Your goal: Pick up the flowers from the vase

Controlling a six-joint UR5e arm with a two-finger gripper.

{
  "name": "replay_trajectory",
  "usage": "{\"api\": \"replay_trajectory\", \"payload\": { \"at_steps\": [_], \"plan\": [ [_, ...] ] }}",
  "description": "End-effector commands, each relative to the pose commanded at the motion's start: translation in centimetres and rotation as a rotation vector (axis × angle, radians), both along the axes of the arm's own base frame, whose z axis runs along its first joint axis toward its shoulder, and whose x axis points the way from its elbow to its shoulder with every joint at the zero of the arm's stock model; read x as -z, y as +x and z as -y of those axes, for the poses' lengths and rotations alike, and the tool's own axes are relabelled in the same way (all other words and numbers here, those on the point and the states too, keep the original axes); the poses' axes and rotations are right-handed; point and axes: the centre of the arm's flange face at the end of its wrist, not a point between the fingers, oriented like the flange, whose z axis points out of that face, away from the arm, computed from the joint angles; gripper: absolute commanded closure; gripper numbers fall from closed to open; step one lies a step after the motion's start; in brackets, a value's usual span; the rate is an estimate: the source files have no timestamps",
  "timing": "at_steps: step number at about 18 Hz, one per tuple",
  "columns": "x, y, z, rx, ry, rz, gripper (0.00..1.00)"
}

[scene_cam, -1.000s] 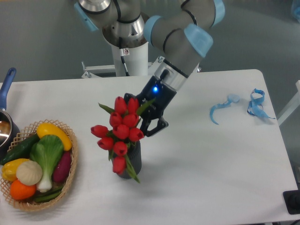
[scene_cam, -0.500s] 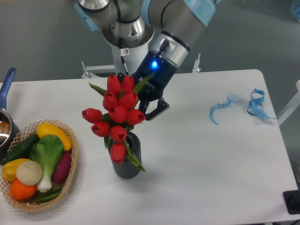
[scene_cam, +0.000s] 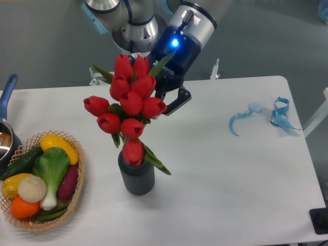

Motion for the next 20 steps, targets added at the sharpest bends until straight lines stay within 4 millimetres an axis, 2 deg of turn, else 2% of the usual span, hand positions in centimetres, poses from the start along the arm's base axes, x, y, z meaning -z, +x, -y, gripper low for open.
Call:
{"api": "replay_trajectory", "payload": {
  "at_steps": [2, 6, 9, 12, 16, 20],
  "plan": [
    [0.6, -3.0, 2.1, -0.055, -0.004, -0.007, 0.53],
    [3.9, -8.3, 3.5, -0.059, -0.012, -0.085, 0.53],
    [5.8, -11.7, 5.4, -0.085, -0.018, -0.11, 0.53],
    [6.7, -13.4, 6.7, -0.1, -0.022, -0.13, 0.53],
    [7.8, -14.4, 8.0, -0.112, -0.03, -0.137, 0.53],
    [8.3, -14.2, 8.2, -0.111, -0.033, -0.136, 0.53]
  ]
}}
